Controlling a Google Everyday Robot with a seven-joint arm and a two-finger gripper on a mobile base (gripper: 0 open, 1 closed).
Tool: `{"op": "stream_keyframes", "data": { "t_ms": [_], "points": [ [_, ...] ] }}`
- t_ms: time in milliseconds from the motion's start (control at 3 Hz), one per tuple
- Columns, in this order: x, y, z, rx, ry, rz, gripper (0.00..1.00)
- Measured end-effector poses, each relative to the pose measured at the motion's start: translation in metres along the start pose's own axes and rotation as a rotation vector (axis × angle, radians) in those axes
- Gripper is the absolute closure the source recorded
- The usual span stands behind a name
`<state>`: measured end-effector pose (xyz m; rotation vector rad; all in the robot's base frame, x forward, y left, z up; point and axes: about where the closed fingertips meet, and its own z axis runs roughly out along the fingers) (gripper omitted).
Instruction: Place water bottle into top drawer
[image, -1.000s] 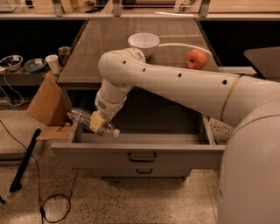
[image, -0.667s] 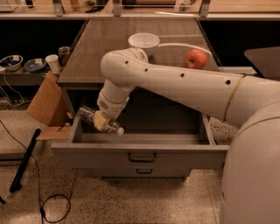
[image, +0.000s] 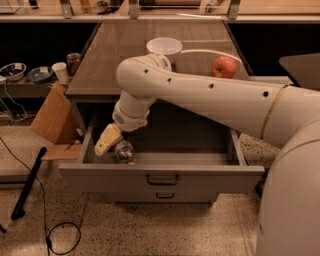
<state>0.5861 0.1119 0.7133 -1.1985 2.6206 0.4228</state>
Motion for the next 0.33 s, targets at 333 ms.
{"op": "stream_keyframes", "data": {
  "t_ms": [333],
  "points": [
    [0.0000, 0.0000, 0.0000, 0.000, 0.000, 0.000, 0.00]
  ]
}}
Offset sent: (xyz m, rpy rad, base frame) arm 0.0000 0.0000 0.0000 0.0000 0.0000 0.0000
